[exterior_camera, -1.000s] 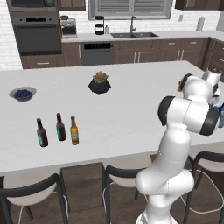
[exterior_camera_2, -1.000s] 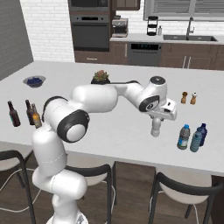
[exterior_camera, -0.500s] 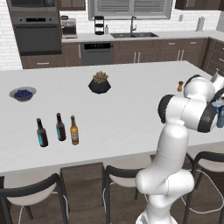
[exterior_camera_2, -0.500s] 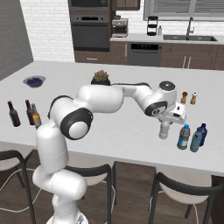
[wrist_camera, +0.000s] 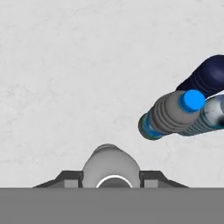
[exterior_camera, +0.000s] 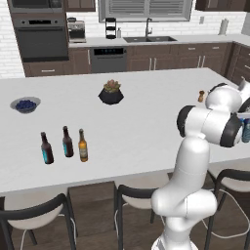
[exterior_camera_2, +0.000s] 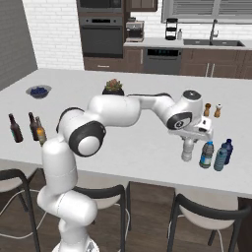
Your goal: Move the plastic bottles in the middle to the plastics group, and the glass bottles in the middle to the glass group.
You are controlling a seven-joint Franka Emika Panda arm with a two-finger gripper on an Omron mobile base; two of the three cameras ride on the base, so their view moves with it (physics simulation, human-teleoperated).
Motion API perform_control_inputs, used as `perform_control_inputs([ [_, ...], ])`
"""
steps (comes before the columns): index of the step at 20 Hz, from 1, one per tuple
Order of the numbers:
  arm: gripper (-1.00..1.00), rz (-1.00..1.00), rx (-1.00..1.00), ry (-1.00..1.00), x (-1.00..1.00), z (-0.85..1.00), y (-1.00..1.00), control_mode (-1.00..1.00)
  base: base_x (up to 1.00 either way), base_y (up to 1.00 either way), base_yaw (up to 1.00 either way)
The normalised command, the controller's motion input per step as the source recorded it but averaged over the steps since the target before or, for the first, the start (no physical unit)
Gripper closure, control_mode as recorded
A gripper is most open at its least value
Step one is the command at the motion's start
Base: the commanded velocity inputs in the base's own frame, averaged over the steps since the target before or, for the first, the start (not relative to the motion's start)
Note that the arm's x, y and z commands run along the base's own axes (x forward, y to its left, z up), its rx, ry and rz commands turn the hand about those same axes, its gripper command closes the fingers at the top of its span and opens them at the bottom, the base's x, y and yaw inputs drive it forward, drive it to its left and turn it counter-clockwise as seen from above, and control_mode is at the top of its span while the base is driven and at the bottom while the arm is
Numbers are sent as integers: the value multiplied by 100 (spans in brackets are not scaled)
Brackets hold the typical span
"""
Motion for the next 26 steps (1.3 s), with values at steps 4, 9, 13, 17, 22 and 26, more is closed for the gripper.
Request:
perform_control_inputs([
  [4,100,0,-1,10,0,-6,0,-100,0,0,0],
  [9,100,0,0,0,1,-10,-2,-100,0,0,0],
  [13,100,0,0,0,11,-44,-4,-100,0,0,0],
  [17,100,0,0,0,4,-46,-3,-100,0,0,0],
  [22,100,0,0,-1,0,-9,-7,-100,0,0,0],
  [26,100,0,0,-1,28,0,-13,-100,0,0,0],
])
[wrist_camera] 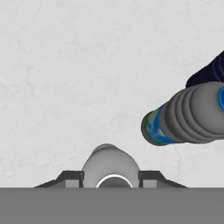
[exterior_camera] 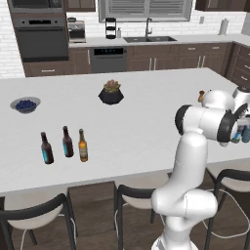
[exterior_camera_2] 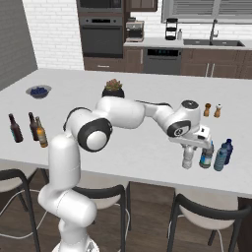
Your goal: Move the plastic bottles in the middle to the plastics group, and the glass bottles in the middle to the glass group.
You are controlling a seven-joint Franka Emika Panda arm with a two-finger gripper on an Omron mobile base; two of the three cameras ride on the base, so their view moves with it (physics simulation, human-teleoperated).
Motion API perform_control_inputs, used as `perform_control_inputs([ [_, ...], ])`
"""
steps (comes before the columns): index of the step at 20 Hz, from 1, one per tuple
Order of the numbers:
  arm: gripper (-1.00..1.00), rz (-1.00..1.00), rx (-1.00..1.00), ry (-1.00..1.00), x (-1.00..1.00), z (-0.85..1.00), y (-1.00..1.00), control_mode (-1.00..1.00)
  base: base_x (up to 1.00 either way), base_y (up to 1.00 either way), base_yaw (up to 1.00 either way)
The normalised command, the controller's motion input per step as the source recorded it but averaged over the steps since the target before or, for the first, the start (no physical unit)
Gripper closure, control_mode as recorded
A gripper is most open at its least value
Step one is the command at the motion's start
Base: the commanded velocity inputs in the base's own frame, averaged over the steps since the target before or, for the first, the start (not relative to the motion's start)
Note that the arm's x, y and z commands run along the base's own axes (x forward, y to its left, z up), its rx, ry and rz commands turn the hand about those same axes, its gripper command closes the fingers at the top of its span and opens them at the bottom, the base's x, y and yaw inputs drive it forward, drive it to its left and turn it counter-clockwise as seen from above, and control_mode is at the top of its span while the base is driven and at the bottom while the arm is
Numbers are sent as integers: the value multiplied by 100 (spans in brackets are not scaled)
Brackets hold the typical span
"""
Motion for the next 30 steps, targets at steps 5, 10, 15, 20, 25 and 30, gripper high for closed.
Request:
perform_control_inputs([
  [5,100,0,0,0,47,0,-8,-100,0,0,0],
  [10,100,0,0,0,22,0,0,-100,0,0,0],
  [15,100,0,0,0,-5,-15,0,-100,0,0,0],
  [20,100,0,0,0,-1,-26,0,-100,0,0,0],
  [25,100,0,0,0,0,-10,0,-100,0,0,0],
  [30,100,0,0,0,0,0,0,-100,0,0,0],
])
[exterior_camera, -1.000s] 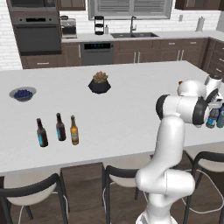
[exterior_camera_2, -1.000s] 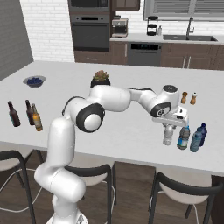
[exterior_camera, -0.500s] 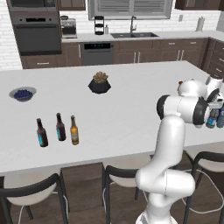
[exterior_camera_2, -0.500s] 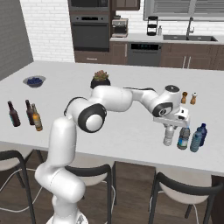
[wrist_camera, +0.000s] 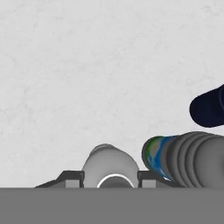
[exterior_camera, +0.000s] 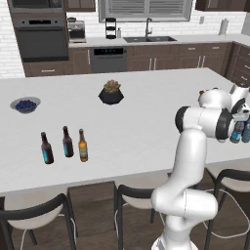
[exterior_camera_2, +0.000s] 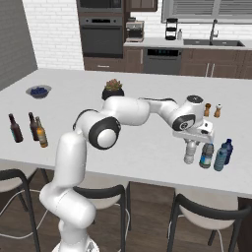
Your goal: Move the plastic bottles in the middle to the plastics group, and the glass bottles in the middle to the glass group.
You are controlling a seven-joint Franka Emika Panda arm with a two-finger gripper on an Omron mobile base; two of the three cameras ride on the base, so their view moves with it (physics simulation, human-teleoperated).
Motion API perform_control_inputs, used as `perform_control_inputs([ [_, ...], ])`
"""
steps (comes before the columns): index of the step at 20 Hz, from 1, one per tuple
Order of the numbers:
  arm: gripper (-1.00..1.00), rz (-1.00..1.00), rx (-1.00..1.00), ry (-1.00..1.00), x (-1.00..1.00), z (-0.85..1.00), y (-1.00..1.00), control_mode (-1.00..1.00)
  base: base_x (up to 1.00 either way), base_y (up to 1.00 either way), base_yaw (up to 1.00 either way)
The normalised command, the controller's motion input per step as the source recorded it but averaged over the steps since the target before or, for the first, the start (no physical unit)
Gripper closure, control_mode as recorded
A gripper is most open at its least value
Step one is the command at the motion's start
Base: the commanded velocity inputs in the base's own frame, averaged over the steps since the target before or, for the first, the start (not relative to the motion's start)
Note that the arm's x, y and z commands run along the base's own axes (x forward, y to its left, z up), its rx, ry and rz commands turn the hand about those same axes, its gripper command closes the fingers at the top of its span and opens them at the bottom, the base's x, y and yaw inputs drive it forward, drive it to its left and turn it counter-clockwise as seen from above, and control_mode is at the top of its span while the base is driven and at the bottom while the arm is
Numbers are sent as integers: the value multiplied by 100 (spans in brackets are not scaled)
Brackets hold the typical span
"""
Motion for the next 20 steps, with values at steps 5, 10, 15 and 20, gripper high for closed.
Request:
perform_control_inputs([
  [5,-100,0,0,0,0,0,0,-100,0,0,0],
  [10,-100,0,0,0,0,0,0,-100,0,0,0],
  [15,-100,0,0,-3,0,0,1,-100,0,0,0],
  [20,-100,0,-1,-6,-7,10,22,-100,0,0,0],
])
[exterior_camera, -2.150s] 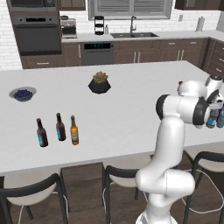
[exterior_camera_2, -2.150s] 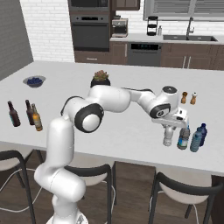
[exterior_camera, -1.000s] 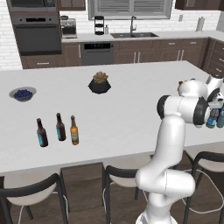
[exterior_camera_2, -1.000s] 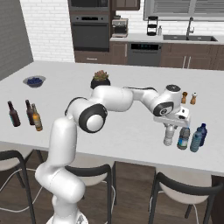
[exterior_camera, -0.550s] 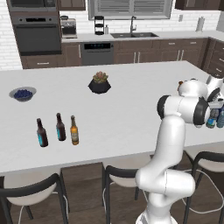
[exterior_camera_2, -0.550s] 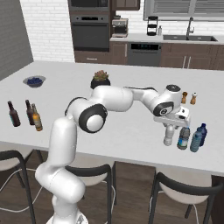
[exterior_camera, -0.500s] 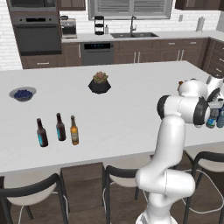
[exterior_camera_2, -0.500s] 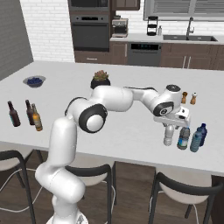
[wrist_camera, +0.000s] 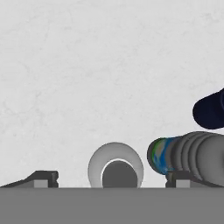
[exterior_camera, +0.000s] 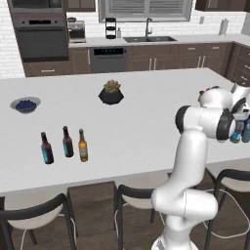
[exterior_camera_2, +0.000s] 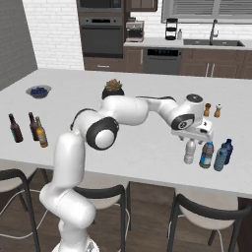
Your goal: Move the plastic bottles in the middle to the plastics group, and the glass bottles in the middle to the glass group.
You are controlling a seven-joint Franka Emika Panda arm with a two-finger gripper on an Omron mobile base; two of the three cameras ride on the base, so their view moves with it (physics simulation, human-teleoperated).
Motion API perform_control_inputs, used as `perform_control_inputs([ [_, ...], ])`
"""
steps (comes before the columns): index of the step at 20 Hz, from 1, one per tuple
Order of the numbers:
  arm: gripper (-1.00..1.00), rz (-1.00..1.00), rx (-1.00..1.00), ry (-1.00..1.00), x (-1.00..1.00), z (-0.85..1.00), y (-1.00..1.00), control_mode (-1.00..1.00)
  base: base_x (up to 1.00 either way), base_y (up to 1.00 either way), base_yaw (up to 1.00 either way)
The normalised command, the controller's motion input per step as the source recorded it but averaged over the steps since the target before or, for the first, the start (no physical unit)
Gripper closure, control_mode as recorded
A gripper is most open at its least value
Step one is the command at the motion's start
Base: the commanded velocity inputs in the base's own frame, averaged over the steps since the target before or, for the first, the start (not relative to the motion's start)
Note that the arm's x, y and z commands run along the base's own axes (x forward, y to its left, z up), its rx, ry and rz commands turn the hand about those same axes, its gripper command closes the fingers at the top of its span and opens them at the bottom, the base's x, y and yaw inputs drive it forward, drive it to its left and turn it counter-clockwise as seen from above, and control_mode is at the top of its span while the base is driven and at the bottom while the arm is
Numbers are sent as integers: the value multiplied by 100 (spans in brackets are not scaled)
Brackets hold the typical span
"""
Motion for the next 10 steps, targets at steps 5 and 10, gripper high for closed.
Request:
perform_control_inputs([
  [5,-100,3,0,-3,-27,38,64,-100,0,0,0],
  [10,-100,2,-5,0,-23,45,75,-100,0,0,0],
])
